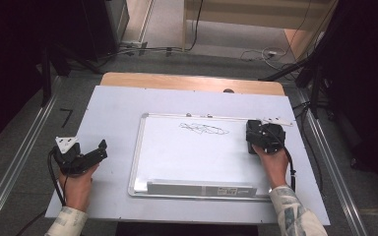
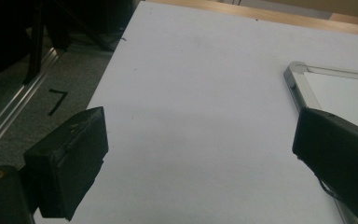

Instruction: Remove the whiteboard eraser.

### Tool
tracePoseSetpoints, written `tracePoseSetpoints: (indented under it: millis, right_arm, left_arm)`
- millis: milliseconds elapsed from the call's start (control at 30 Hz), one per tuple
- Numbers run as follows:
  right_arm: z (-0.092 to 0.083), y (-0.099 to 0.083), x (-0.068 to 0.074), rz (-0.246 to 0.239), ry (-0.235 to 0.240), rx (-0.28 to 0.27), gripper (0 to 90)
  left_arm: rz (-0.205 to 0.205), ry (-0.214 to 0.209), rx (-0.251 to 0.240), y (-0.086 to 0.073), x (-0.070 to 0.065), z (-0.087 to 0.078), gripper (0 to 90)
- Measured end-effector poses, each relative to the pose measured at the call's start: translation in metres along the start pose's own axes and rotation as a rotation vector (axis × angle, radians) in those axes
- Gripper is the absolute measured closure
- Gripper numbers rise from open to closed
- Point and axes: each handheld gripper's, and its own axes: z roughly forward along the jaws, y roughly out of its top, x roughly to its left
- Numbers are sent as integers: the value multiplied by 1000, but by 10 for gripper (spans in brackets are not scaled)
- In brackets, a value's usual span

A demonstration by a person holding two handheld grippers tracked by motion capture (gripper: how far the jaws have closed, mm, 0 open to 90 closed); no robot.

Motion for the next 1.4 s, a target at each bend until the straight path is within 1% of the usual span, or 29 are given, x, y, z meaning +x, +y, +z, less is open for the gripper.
tracePoseSetpoints:
  millis: [100, 133, 200, 233, 300, 467, 500, 700, 733, 900, 1000, 1100, 1367, 1400]
  right_arm:
    - [7, 3, 2, 10, -6, -10, 218]
    - [9, 3, 2, 21, -11, -16, 229]
    - [14, 3, 2, 23, -20, -16, 241]
    - [15, 4, 3, 29, -26, -4, 249]
    - [20, 7, 2, 50, -17, 20, 257]
    - [28, 6, 4, 43, -42, 47, 309]
    - [29, 5, 4, 32, -48, 51, 316]
    - [35, 3, 6, 23, -51, 60, 349]
    - [35, 3, 5, 31, -45, 61, 350]
    - [35, 3, 3, 35, -24, 63, 357]
    - [35, 3, 1, 15, -7, 64, 366]
    - [35, 3, 1, 3, 1, 64, 372]
    - [33, 1, 0, -6, 10, 53, 374]
    - [33, 1, -1, -1, 15, 48, 375]
  left_arm:
    - [-1, -1, 3, 0, 1, 0, 35]
    - [-7, -1, 2, 0, 1, 0, 35]
    - [-8, 0, 0, 0, 1, 0, 36]
    - [-9, 0, -1, 0, 1, 0, 35]
    - [-11, 2, 0, 0, 2, 0, 36]
    - [-14, 2, 2, 0, 2, 0, 36]
    - [-14, 0, 0, 0, 3, 0, 36]
    - [-17, 2, 2, 0, 4, 0, 35]
    - [-18, 1, 2, 0, 4, 0, 36]
    - [-25, 0, 6, 0, 5, 0, 35]
    - [-28, -1, 5, 0, 5, 0, 36]
    - [-30, -2, 6, 0, 6, 0, 36]
    - [-33, 1, 8, 0, 7, 1, 36]
    - [-35, 1, 6, 0, 7, 1, 39]
